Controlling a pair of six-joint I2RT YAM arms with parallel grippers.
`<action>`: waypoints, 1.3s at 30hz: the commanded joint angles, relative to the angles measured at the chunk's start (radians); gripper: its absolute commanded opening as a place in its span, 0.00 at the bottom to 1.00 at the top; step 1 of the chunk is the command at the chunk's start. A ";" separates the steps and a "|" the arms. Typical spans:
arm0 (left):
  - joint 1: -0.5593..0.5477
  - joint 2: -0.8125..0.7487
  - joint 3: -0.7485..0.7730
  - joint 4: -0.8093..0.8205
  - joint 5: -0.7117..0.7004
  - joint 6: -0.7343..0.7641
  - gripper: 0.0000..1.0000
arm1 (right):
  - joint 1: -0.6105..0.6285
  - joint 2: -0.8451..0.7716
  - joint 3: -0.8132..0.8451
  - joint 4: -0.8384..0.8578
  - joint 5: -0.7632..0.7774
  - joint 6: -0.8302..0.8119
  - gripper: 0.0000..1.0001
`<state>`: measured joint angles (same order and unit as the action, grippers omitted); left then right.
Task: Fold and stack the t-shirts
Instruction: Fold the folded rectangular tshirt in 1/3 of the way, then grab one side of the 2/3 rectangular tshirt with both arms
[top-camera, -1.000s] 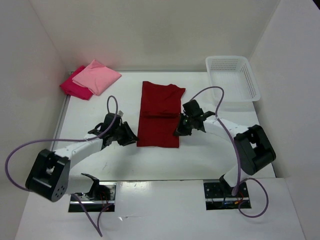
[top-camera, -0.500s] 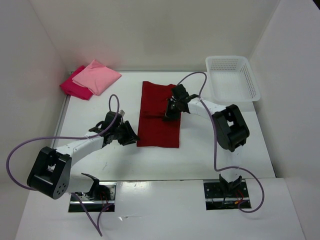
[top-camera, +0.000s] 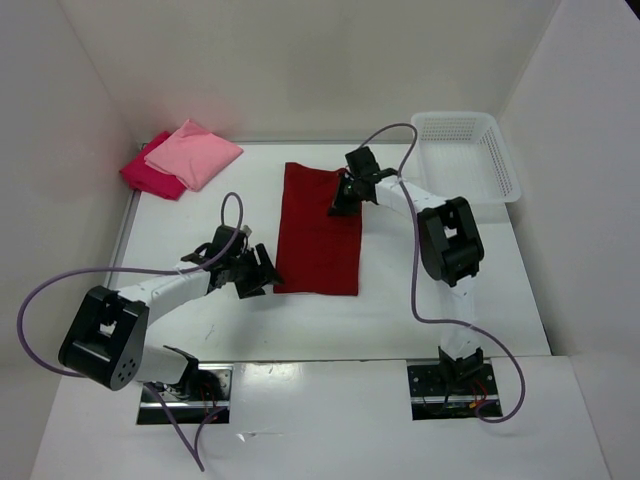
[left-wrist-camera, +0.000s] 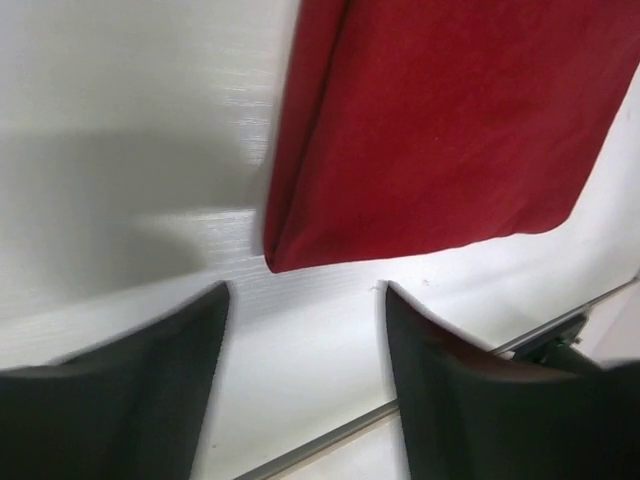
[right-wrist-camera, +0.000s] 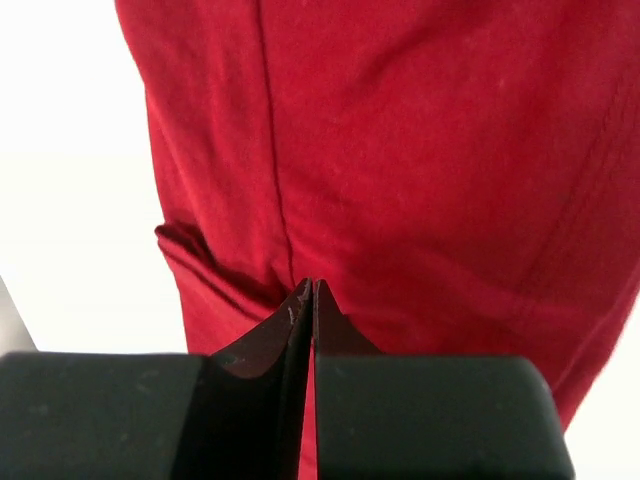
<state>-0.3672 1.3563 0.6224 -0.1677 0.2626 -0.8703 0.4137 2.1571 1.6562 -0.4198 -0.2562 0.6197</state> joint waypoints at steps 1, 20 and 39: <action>-0.001 -0.003 0.013 -0.004 -0.003 0.014 0.75 | 0.008 -0.150 -0.086 0.004 0.000 -0.017 0.06; -0.001 0.110 0.002 0.048 0.001 -0.032 0.41 | 0.023 -0.766 -0.967 0.196 -0.080 0.239 0.47; -0.001 0.130 -0.007 0.106 0.001 -0.059 0.26 | 0.063 -0.600 -1.041 0.299 -0.064 0.239 0.25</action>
<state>-0.3672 1.4765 0.6174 -0.0887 0.2665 -0.9230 0.4606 1.5242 0.6300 -0.1379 -0.3450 0.8722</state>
